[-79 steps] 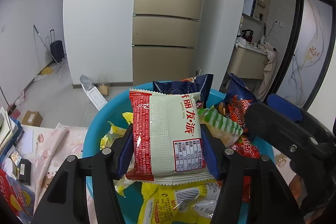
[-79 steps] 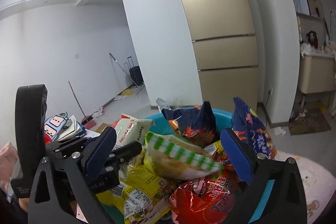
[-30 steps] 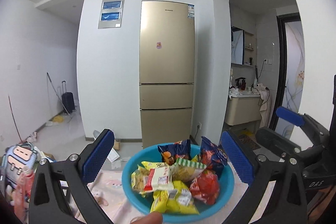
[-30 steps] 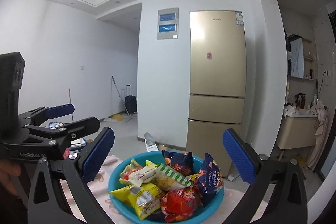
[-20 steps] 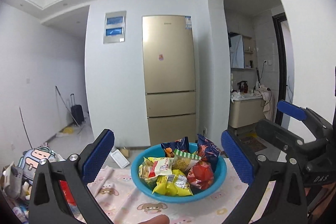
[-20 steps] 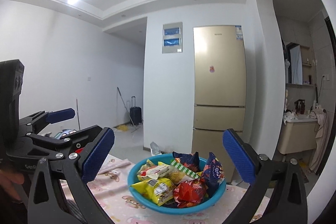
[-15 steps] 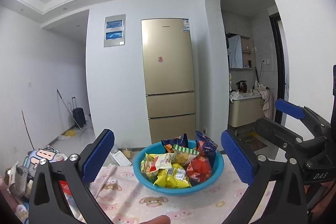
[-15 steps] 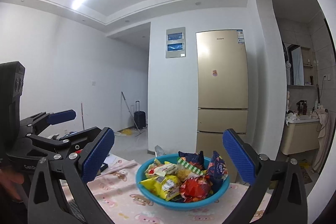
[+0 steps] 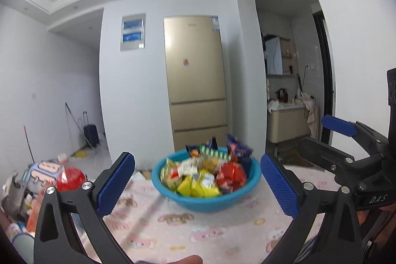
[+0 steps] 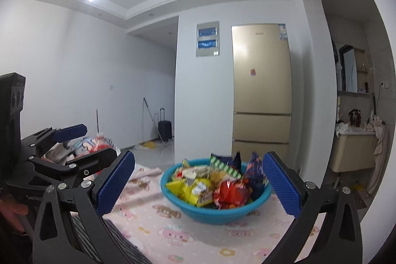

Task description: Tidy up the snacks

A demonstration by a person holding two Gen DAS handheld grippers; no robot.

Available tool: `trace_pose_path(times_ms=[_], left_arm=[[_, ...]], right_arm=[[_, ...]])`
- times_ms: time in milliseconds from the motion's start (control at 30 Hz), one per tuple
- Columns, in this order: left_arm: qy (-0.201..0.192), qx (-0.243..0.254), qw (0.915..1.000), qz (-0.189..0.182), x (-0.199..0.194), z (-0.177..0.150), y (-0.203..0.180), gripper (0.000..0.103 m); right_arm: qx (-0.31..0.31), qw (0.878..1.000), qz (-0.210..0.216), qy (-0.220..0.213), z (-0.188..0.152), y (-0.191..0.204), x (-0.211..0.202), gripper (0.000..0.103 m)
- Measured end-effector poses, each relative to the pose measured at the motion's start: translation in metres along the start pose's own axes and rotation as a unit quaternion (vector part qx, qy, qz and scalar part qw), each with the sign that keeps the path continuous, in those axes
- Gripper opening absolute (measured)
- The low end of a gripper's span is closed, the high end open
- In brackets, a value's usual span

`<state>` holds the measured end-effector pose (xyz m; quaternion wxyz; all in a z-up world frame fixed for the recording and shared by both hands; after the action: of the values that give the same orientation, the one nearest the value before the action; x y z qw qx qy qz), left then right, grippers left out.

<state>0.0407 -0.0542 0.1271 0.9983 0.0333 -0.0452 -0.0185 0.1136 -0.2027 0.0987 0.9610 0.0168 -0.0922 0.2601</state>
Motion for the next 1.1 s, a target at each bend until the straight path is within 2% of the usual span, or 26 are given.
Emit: trace_pose_path(times_ms=[167, 267, 433, 600, 967, 1100], left_arm=[[0.015, 0.006, 0.9999, 0.005, 0.002, -0.025, 0.001, 0.103], [0.026, -0.001, 0.9996, -0.001, 0.009, -0.040, 0.006, 0.103], [0.018, 0.006, 0.9998, 0.008, 0.021, -0.069, 0.007, 0.103], [0.047, -0.002, 0.9989, 0.006, 0.040, -0.095, 0.010, 0.103], [0.099, -0.014, 0.9948, 0.019, 0.062, -0.131, 0.010, 0.103], [0.099, -0.009, 0.9948, 0.024, 0.061, -0.135, 0.009, 0.103]], right_arm=[[0.002, 1.000, 0.019, 0.024, -0.025, 0.002, 0.006, 0.103], [-0.002, 1.000, 0.019, 0.022, -0.038, 0.005, 0.006, 0.103], [-0.012, 1.000, 0.013, 0.017, -0.064, 0.011, 0.010, 0.103], [-0.016, 0.998, 0.015, 0.051, -0.089, 0.011, 0.022, 0.103], [-0.012, 0.995, -0.001, 0.096, -0.125, 0.005, 0.034, 0.103], [-0.004, 0.995, -0.002, 0.102, -0.128, 0.002, 0.035, 0.103]])
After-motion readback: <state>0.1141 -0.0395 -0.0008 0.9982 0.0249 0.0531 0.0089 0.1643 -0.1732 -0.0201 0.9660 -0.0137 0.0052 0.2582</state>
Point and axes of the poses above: each gripper's, at about its wrist camera, not at the fingertips, and x roughly the way its jaws point, y to its left, z to its top, the point moved 2 cm from there along x, roughly the way its jaws point, and after that the axes turned 13 degrees about -y, right-handed, at the moved point
